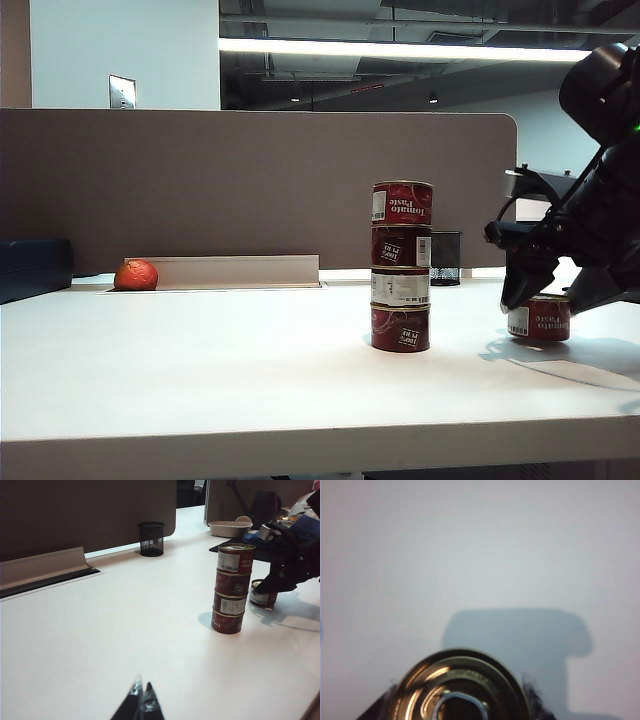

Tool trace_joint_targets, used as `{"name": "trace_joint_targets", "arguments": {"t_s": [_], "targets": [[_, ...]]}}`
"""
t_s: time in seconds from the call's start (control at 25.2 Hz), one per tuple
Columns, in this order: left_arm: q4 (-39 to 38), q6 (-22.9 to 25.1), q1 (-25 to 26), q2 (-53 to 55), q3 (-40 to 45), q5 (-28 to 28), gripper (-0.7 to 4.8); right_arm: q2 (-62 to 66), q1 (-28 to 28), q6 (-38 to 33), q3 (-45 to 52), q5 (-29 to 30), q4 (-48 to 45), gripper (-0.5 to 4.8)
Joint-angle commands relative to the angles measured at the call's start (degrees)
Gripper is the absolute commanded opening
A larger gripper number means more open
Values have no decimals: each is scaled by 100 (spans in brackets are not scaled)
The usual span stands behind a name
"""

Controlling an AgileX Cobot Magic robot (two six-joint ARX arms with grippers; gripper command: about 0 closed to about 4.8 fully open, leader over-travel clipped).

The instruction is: Take a can of tomato sauce from the stacked ones and place it on the table.

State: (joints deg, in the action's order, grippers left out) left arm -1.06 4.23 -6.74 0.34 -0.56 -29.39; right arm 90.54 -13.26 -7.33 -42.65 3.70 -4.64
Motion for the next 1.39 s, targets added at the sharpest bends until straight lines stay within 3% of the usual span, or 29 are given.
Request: {"name": "trace_joint_targets", "arguments": {"t_s": [0.04,0.24,0.32,0.36,0.67,0.83,0.91,0.99,1.15,1.23,1.27,1.35,1.39], "targets": [[70,-17,4,2,-15,-22,-6,-11,-9,-17,-31,7,-164,265],[70,-17,4,2,-15,-22,-6,-11,-9,-15,-35,4,-164,268],[70,-17,4,2,-15,-22,-6,-13,-9,-17,-44,7,-166,378],[70,-17,4,2,-15,-22,-6,-13,-9,-17,-44,7,-164,396],[70,-17,4,2,-17,-24,-6,-273,-7,-17,-48,-15,-136,399],[70,-17,4,2,-17,-24,-6,-833,7,33,-52,-470,-144,397],[70,-17,4,2,-15,-24,-6,-1161,79,111,-52,-518,-120,363],[70,-17,4,2,-17,-22,-6,-1606,243,210,-52,-485,50,257],[70,-15,4,2,-15,-22,-6,-2253,605,511,-52,-243,527,233],[70,-17,4,2,-15,-22,-6,-2629,870,601,-52,-37,820,128],[70,-17,4,2,-17,-22,-6,-2857,1051,614,-46,103,1012,41],[70,-17,4,2,-15,-22,-6,-3132,1246,612,-39,345,1261,-7],[70,-17,4,2,-15,-22,-6,-3213,1252,629,-39,413,1331,-7]]}}
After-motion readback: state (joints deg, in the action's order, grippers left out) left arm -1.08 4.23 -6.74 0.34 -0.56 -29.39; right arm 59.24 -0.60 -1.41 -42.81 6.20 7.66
